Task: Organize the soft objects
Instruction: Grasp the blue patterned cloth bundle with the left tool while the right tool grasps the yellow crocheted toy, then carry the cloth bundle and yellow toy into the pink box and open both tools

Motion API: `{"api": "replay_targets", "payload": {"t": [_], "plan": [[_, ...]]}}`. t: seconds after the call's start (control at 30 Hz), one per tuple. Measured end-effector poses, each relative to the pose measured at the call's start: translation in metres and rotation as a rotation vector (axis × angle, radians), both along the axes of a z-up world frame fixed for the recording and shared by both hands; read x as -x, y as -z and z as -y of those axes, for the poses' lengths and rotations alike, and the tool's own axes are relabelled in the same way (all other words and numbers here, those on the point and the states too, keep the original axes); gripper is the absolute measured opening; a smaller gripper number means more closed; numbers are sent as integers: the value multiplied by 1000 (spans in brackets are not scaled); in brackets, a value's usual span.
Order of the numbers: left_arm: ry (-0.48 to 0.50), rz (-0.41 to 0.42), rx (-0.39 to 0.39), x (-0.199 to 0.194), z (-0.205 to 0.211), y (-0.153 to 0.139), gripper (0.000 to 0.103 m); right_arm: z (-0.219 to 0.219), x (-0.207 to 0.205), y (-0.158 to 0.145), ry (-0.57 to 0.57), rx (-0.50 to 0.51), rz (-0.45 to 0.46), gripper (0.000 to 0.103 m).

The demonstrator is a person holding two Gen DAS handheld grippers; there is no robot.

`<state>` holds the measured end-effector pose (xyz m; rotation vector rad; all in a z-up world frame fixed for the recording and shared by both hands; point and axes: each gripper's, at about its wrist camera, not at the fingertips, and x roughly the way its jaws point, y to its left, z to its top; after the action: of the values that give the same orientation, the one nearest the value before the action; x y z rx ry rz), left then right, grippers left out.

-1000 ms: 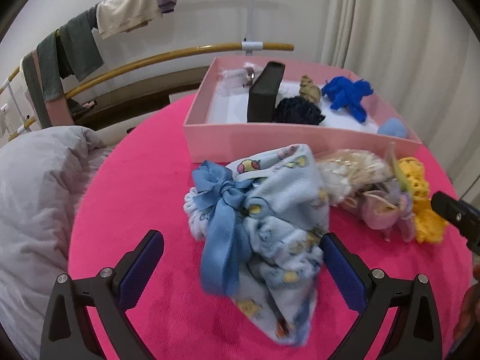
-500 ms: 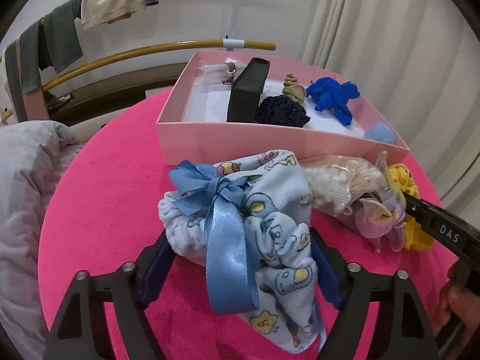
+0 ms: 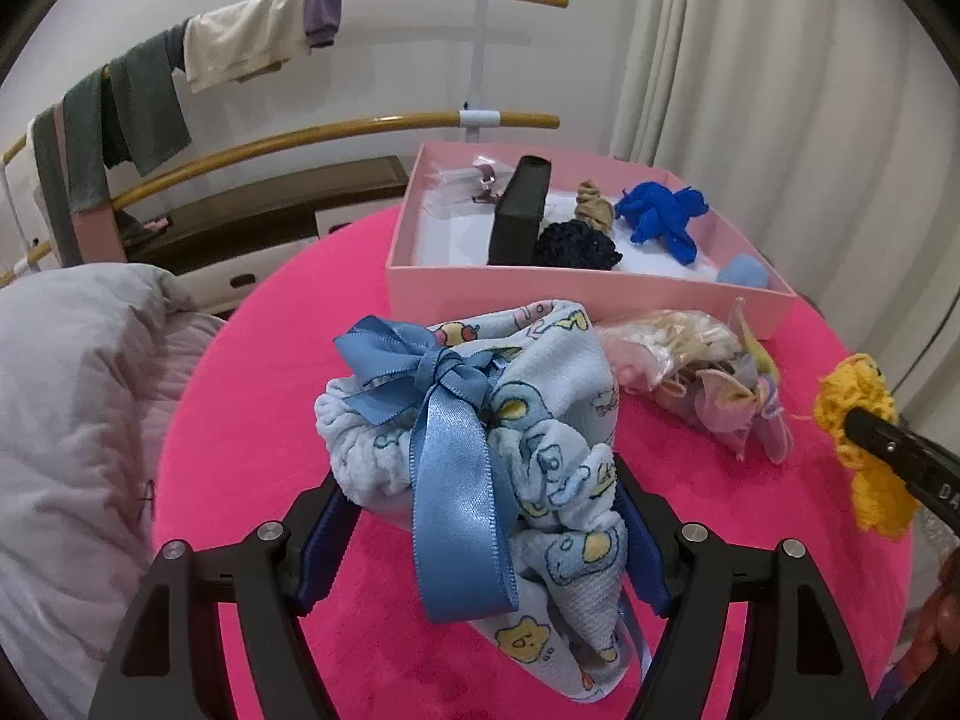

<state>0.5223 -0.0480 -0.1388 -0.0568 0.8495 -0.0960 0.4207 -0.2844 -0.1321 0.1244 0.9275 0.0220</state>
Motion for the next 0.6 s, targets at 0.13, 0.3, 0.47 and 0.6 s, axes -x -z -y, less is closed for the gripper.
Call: {"api": "replay_targets", "payload": {"t": [0.13,0.3,0.47,0.6], "plan": [[-3,23,-17,25,-2,-13,72,-11,16,-16,-26,7,28,22],[1,51,-21,56,-4,-30,72,-27,35,-34,-60,14,67,22],[0,80,-21,87,-10,-48,72,-41,51,-47,-87,14,93,22],[-5,96,-19,105,-14,-60,72,-51,63,-55,-110,10,108,22]]}}
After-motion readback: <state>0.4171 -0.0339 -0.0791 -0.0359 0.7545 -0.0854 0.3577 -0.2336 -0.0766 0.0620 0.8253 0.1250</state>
